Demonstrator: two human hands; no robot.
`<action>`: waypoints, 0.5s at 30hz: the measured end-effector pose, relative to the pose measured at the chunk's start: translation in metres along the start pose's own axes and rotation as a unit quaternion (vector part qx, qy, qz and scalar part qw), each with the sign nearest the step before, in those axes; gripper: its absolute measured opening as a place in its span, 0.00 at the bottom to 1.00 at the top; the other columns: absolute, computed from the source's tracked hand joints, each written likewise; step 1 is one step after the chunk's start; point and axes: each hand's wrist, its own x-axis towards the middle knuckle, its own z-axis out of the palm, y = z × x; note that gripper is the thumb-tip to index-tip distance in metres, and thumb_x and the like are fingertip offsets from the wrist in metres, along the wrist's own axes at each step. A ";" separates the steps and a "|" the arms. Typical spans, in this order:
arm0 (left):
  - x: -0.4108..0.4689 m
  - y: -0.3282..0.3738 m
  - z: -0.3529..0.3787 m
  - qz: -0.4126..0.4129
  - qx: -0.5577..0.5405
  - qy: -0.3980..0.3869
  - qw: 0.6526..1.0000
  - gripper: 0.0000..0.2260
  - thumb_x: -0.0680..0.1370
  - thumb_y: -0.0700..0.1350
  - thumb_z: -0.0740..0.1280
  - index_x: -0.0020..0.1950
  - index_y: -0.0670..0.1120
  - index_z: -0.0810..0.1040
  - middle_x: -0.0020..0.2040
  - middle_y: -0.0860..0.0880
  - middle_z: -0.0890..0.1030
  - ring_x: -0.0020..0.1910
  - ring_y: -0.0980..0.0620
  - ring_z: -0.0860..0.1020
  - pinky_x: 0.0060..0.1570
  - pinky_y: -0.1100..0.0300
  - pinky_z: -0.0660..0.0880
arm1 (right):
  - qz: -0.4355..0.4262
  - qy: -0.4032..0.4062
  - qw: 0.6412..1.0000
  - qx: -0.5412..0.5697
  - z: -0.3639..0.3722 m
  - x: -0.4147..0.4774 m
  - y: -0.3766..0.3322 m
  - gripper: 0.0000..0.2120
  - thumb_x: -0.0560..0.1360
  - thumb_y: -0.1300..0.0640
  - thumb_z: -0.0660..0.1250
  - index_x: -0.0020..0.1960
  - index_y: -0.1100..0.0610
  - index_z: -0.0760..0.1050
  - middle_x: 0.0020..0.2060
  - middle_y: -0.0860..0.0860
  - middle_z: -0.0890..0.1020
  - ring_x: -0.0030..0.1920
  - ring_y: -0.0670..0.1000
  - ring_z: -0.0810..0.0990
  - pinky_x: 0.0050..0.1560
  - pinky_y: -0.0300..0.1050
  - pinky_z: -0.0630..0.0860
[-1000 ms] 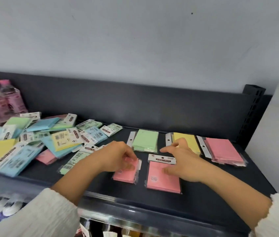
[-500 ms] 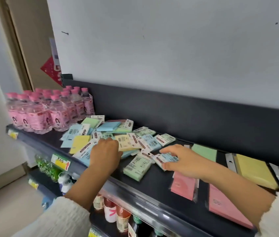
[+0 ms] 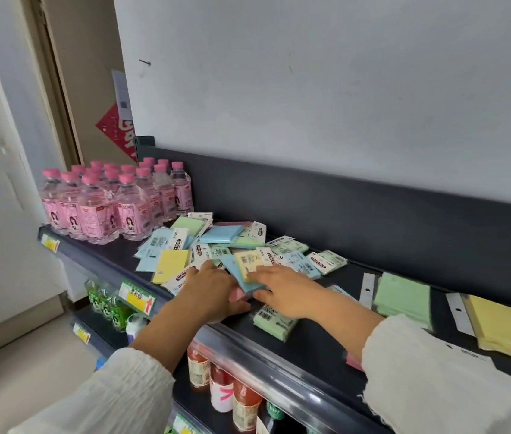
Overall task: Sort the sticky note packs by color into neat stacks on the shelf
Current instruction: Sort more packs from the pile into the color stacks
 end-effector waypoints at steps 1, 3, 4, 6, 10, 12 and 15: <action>-0.001 0.001 -0.001 0.011 -0.010 0.002 1.000 0.24 0.75 0.65 0.60 0.63 0.52 0.73 0.60 0.51 0.76 0.64 0.47 0.65 0.62 0.48 0.64 | 0.008 -0.006 1.000 -0.017 0.003 0.003 0.001 0.23 0.81 0.46 0.52 0.75 0.45 0.56 0.76 0.46 0.55 0.75 0.52 0.54 0.72 0.55 0.58; -0.001 0.001 -0.002 0.030 -0.038 0.008 0.999 0.22 0.74 0.64 0.62 0.60 0.51 0.76 0.57 0.50 0.77 0.63 0.47 0.66 0.61 0.48 0.65 | 0.033 0.002 0.998 -0.054 0.005 0.005 0.008 0.22 0.82 0.46 0.49 0.75 0.43 0.56 0.76 0.44 0.55 0.75 0.52 0.55 0.71 0.56 0.59; -0.001 0.001 -0.002 0.035 -0.060 0.011 0.997 0.22 0.73 0.63 0.63 0.60 0.51 0.76 0.56 0.50 0.78 0.62 0.47 0.66 0.61 0.49 0.66 | 0.048 0.009 0.997 -0.064 0.004 0.005 0.013 0.22 0.82 0.46 0.49 0.75 0.44 0.57 0.76 0.44 0.56 0.75 0.52 0.57 0.71 0.56 0.60; 0.000 0.000 0.000 0.038 -0.106 0.015 0.994 0.22 0.72 0.60 0.67 0.62 0.52 0.75 0.56 0.49 0.78 0.61 0.47 0.67 0.60 0.51 0.68 | 0.082 0.011 0.994 -0.067 -0.001 0.002 0.026 0.21 0.82 0.46 0.49 0.74 0.46 0.59 0.75 0.45 0.59 0.73 0.52 0.60 0.70 0.55 0.62; 0.005 0.003 0.002 0.025 -0.133 0.008 0.991 0.26 0.71 0.57 0.69 0.66 0.50 0.72 0.58 0.48 0.77 0.61 0.46 0.67 0.59 0.50 0.69 | 0.141 0.000 0.989 -0.048 -0.005 -0.009 0.053 0.22 0.81 0.46 0.49 0.74 0.46 0.59 0.76 0.44 0.57 0.73 0.52 0.61 0.70 0.53 0.63; 0.009 0.006 0.001 0.017 -0.138 -0.009 0.990 0.29 0.70 0.57 0.70 0.68 0.49 0.69 0.61 0.48 0.76 0.63 0.46 0.66 0.60 0.49 0.69 | 0.164 -0.002 0.986 -0.040 -0.004 -0.011 0.061 0.23 0.81 0.45 0.49 0.75 0.47 0.57 0.76 0.44 0.55 0.74 0.52 0.59 0.71 0.53 0.61; 0.012 0.006 -0.003 0.014 -0.119 -0.010 0.993 0.35 0.66 0.58 0.72 0.70 0.50 0.66 0.62 0.49 0.75 0.63 0.46 0.66 0.61 0.48 0.68 | 0.159 0.001 0.987 -0.002 -0.003 -0.011 0.065 0.24 0.81 0.46 0.51 0.75 0.52 0.58 0.76 0.48 0.56 0.74 0.53 0.59 0.72 0.52 0.60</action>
